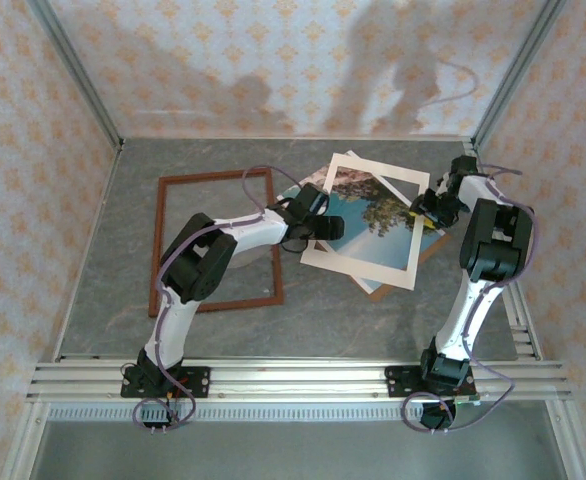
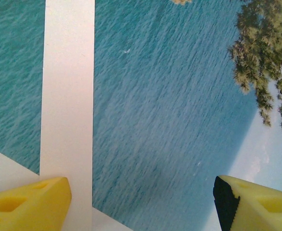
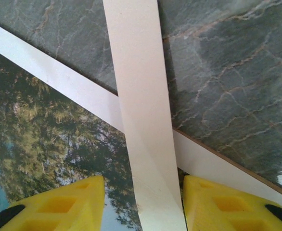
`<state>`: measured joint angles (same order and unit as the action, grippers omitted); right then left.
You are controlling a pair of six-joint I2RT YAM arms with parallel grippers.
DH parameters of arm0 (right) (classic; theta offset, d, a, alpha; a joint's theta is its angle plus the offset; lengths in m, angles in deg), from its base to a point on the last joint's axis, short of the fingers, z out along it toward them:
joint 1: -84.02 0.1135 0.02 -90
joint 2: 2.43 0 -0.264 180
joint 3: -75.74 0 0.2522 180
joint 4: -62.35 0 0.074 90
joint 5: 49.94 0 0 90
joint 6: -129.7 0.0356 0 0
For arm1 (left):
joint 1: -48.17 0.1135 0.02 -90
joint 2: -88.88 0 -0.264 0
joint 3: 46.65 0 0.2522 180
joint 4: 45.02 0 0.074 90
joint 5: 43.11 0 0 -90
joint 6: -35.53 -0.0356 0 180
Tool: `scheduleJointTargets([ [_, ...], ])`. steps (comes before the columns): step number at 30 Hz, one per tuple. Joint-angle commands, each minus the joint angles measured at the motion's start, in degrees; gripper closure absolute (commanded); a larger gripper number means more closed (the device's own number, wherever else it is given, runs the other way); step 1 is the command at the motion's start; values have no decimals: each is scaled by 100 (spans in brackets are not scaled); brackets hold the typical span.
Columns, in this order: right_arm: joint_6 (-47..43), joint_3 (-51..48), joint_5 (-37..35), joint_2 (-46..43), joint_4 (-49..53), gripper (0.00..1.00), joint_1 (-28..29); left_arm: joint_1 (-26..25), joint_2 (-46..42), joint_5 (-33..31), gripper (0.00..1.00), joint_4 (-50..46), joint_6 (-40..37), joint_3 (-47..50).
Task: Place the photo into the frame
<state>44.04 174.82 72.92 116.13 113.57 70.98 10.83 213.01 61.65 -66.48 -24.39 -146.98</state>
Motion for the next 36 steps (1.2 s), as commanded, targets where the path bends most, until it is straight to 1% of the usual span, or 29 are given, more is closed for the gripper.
scheduleJointTargets([
  [1,-190,-133,357,87,-91,53,41,8,125,62,21,15,23,126],
  [11,-548,-437,1033,-427,-445,54,-137,7,93,77,21,46,19,228],
  [15,-696,-597,1121,-627,-618,54,-182,8,98,94,21,56,23,228],
  [19,-825,-712,1178,-764,-750,58,-229,8,69,96,21,40,23,219],
  [24,-904,-753,1005,-742,-802,68,-235,8,67,107,21,32,17,189],
  [32,-1017,-766,822,-672,-818,89,-236,8,62,133,21,16,23,175],
  [36,-1034,-774,727,-745,-814,96,-236,8,53,142,21,7,19,162],
])
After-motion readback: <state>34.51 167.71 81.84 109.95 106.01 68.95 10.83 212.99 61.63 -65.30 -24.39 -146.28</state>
